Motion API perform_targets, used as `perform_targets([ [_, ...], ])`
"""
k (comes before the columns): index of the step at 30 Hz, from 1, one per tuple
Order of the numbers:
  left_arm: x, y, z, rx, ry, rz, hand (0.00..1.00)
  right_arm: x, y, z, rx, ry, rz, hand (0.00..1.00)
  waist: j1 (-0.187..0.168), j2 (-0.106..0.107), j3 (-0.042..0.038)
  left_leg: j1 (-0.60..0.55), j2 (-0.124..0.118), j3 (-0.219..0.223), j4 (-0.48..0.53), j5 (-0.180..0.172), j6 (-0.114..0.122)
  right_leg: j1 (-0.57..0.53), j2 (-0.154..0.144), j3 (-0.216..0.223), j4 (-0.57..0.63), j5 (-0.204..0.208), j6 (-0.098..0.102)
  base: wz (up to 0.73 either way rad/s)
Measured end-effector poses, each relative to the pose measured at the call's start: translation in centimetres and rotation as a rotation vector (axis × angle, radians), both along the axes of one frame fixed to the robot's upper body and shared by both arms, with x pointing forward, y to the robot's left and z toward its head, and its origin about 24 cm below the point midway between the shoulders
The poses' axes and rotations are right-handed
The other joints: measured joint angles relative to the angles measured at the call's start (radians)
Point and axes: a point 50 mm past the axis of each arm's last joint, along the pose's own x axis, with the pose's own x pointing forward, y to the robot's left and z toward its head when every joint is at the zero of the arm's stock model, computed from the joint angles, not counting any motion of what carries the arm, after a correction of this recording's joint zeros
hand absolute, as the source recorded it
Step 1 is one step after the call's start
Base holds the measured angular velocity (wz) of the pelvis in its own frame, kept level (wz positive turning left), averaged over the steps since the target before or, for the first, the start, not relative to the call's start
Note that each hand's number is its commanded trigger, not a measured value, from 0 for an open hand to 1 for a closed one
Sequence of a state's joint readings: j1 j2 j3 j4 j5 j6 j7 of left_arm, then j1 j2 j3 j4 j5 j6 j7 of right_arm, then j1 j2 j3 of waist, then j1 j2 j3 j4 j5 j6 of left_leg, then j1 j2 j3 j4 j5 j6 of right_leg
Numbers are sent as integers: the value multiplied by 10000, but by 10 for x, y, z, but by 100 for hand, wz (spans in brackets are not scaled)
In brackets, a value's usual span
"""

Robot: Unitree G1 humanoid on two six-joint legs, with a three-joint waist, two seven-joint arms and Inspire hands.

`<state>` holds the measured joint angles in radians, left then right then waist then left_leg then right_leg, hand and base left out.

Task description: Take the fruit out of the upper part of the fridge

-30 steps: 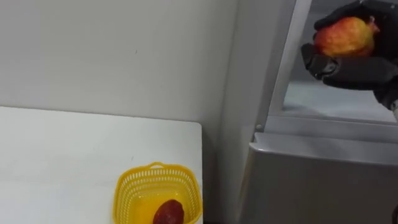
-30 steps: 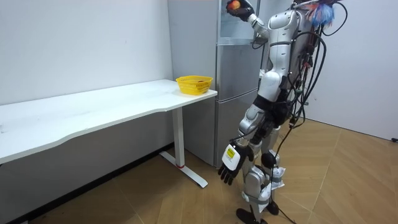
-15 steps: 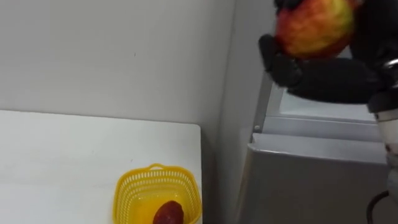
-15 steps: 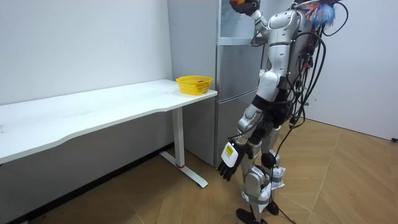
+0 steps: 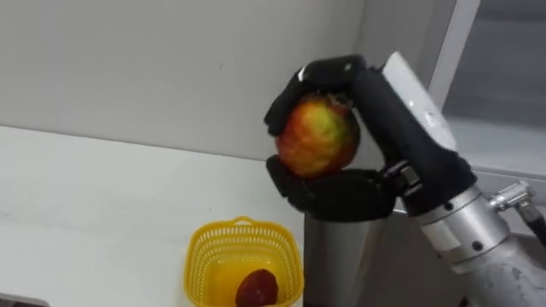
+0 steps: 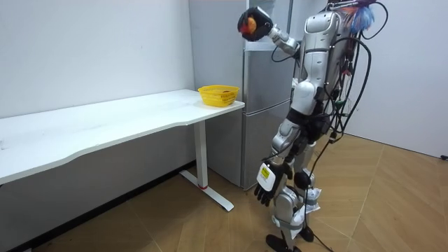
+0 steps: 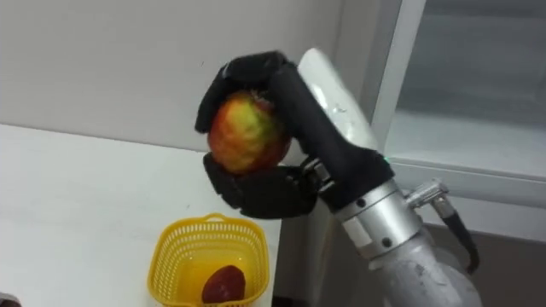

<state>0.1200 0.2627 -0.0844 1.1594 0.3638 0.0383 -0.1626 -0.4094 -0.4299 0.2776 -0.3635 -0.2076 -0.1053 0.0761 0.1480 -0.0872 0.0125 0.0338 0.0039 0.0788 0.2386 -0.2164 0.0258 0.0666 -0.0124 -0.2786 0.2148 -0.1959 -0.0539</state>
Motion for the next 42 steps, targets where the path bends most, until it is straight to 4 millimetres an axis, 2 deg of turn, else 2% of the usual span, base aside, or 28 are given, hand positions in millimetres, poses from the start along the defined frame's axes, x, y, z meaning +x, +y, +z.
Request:
perform_targets([
  [2, 3, -1, 0, -55, -5, -141, 0, 1, 6, -7, -363, 434, 239, 100, 65, -50, -33, -60, -11, 1, 15, 1, 1, -83, -23, 0, 80, -27, -5, 0],
  [6, 6, 0, 1, -101, -9, -247, 0, 7, 14, -18, -587, 1065, 494, 100, 304, -244, -28, -100, -12, -4, 34, 0, 4, -130, -29, -5, 80, -27, -5, 0],
  [9, 8, 1, 1, -137, -2, -327, 0, 17, 17, -30, -768, 1711, 426, 100, 424, -374, 50, -85, -17, -116, 149, -20, 20, -39, -34, -102, 66, -27, -5, 9],
  [13, 12, -1, 1, -171, -11, -500, 0, 33, 16, -55, -1597, 2701, -145, 100, 642, -357, 65, -236, -20, -291, 337, -140, 37, 20, -42, -276, 79, -33, 5, 14],
  [15, 11, -1, 1, -203, 40, -495, 0, 38, 15, -64, -2147, 3076, -384, 100, 782, -278, 121, -327, -29, -338, 431, -152, 40, -16, -48, -312, 78, -33, 5, 7],
  [19, 10, -1, 1, -293, 146, -487, 0, 38, 16, -67, -2444, 3102, -380, 100, 839, -190, 167, -569, -30, -395, 545, -153, 44, -183, -54, -381, 83, -36, 5, 5],
  [28, 16, -2, 2, -290, -81, -555, 0, 39, 20, -89, -2967, 3948, -295, 100, 983, -170, 109, -670, -39, -468, 601, -153, 43, -299, -53, -458, 78, -36, 5, 2],
  [30, 18, -2, 2, -300, -135, -565, 0, 41, 18, -94, -3050, 4200, -486, 100, 1018, -204, 63, -699, -44, -530, 619, -153, 43, -298, -57, -515, 82, -35, 6, 9],
  [33, 14, -3, 2, -310, 6, -498, 0, 44, 14, -102, -3190, 4492, -694, 100, 1044, -84, 76, -567, -44, -533, 606, -155, 43, -149, -57, -530, 74, -33, 6, 0],
  [34, 13, -3, 1, -308, 47, -473, 0, 44, 13, -103, -3204, 4571, -741, 85, 1042, -75, 45, -567, -44, -536, 601, -157, 43, -148, -58, -532, 76, -33, 6, 0],
  [35, 13, -3, 1, -299, 80, -457, 0, 45, 13, -104, -3208, 4615, -784, 40, 1045, -88, 27, -575, -42, -540, 577, -159, 40, -152, -56, -536, 79, -33, 6, 0],
  [36, 13, -3, 1, -302, 99, -469, 0, 45, 13, -104, -3214, 4634, -783, 11, 1041, -85, 29, -578, -39, -542, 533, -161, 36, -149, -55, -543, 81, -33, 6, 0],
  [37, 12, -3, 1, -305, 104, -478, 0, 45, 13, -104, -3221, 4659, -789, 0, 1042, -81, 31, -579, -39, -540, 534, -160, 35, -143, -55, -542, 84, -33, 6, 0],
  [42, 10, -5, 0, -338, 209, -626, 0, 46, 11, -108, -3306, 4842, -819, 0, 1006, -120, -34, -593, -40, -526, 590, -150, 24, -118, -57, -535, 67, -40, -2, 0],
])
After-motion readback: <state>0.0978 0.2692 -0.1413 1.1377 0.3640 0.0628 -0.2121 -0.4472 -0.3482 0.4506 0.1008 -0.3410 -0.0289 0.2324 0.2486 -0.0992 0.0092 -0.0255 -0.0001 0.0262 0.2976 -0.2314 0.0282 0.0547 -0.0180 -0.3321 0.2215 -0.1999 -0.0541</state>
